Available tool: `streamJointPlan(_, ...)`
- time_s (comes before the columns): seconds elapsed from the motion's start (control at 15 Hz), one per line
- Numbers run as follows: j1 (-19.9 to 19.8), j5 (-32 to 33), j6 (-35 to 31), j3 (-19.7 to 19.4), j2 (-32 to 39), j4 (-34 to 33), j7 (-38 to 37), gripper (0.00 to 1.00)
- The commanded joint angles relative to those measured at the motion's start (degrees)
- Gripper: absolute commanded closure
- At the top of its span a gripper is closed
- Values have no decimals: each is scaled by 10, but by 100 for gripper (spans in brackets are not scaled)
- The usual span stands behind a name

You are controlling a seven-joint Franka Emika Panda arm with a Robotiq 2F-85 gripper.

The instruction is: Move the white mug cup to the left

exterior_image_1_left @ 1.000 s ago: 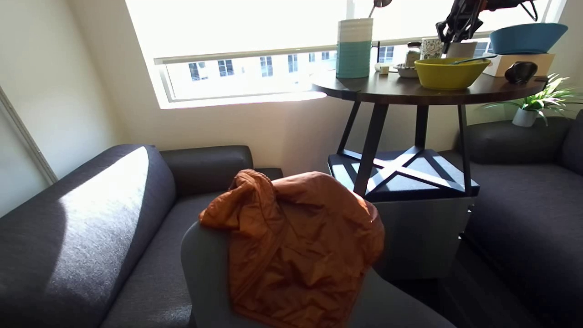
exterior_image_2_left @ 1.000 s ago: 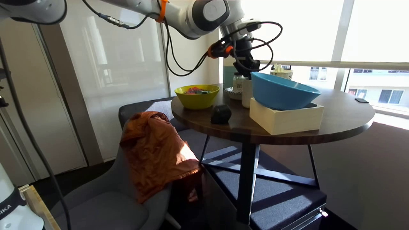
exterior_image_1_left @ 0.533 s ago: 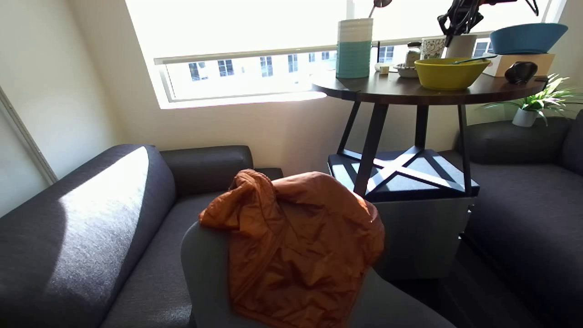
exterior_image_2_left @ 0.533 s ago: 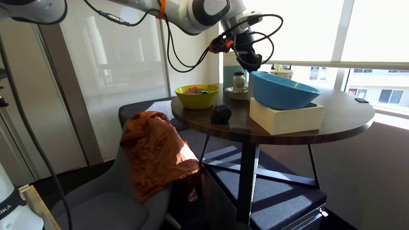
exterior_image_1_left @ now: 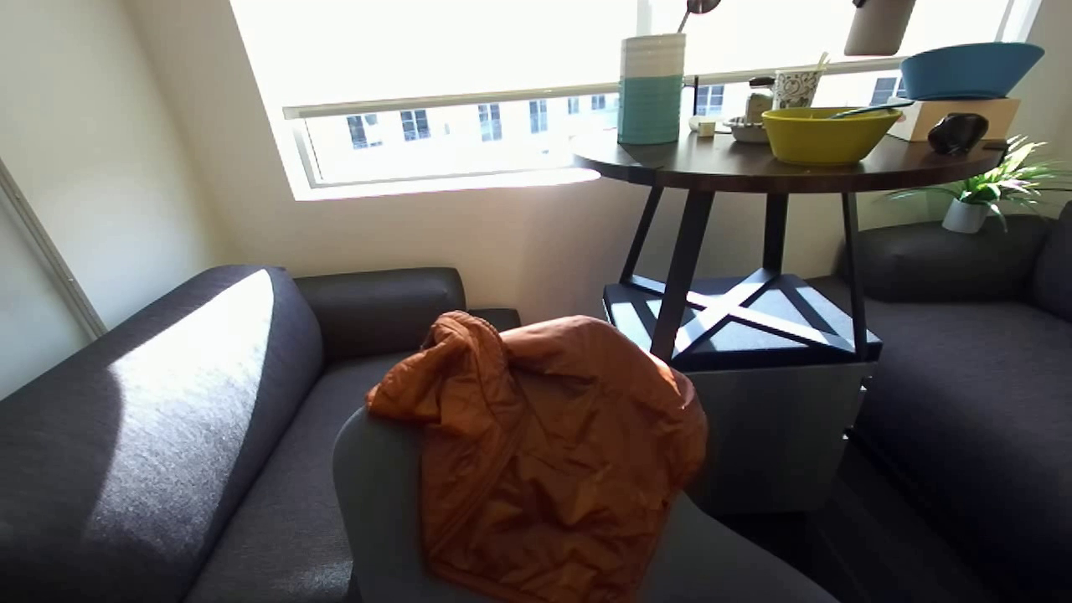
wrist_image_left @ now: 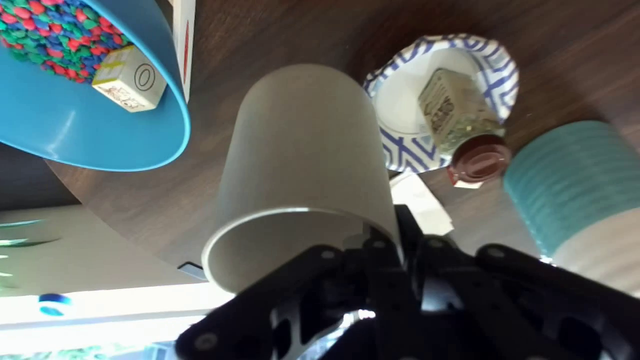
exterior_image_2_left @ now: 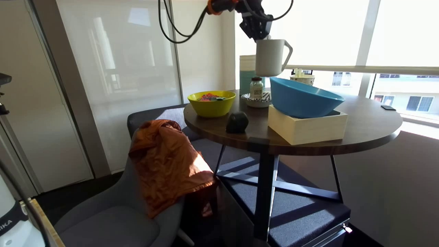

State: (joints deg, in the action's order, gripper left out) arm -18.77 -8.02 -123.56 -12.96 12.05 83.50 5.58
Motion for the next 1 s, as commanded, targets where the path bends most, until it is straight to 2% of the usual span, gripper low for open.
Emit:
streamJointPlan(0.0,-1,-58,67,17,-106,66,98,98)
streamJointPlan(0.27,35,-96,157,16,-162,76,162,98)
streamJointPlan(0.47,68,-116,200,21,-183,86,203,98)
streamJointPlan(0.73,105,-157,271,25,-165,69,253,98)
streamJointPlan(0.8,101,-127,244,24,-167,69,220,93)
streamJointPlan(0.93,108,-138,260,26,-164,70,232,93)
